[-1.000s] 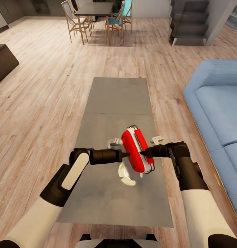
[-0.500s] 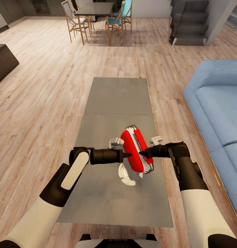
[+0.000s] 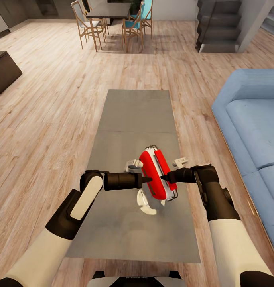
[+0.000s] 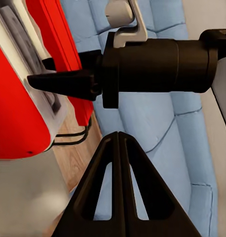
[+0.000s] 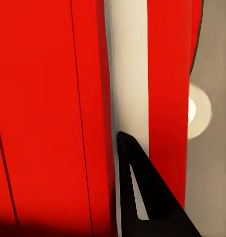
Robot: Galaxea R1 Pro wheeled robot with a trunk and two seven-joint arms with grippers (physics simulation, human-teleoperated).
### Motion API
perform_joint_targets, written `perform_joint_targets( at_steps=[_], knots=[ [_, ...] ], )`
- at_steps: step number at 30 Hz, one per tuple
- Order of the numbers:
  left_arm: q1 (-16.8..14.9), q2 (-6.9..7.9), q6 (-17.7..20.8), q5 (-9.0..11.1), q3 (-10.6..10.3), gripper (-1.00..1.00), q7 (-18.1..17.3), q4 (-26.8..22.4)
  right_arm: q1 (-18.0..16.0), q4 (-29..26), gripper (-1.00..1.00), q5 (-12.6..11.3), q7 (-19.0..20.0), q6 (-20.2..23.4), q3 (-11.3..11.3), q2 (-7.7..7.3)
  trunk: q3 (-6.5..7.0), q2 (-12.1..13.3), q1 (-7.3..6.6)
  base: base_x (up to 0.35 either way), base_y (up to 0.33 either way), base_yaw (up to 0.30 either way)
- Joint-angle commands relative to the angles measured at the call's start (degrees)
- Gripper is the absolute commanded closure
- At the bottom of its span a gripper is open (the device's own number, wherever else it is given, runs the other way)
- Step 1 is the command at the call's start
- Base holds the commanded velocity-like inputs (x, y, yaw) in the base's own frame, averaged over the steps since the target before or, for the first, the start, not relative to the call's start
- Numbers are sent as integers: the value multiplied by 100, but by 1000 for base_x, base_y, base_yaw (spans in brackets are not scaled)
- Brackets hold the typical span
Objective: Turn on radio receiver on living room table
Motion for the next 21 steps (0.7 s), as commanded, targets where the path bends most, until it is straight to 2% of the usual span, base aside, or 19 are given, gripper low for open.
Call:
perform_joint_targets(
  at_steps=[1,4,6,7,9,21],
  knots=[
    [0,0,-2,0,-1,100,-2,3,0,0,100,-44,-12,-19,1,2,0,0,0,0,0,0],
    [0,-1,-12,-7,-1,100,-7,25,0,119,100,-14,-115,-112,5,4,0,0,0,0,0,0],
    [0,-1,-14,-7,4,100,-8,32,0,511,100,-3,-506,-326,8,7,0,0,0,0,0,0],
    [0,-1,-15,-8,6,100,-9,34,0,816,100,-9,-831,-545,9,10,0,0,0,0,0,0],
    [0,-1,-22,-8,7,100,-12,39,0,1091,100,-22,-1083,-734,8,13,0,0,0,0,0,0],
    [0,-8,-33,-2,8,100,-18,53,0,1217,100,-36,-1184,-1061,1,16,0,0,0,0,0,0]
  ],
)
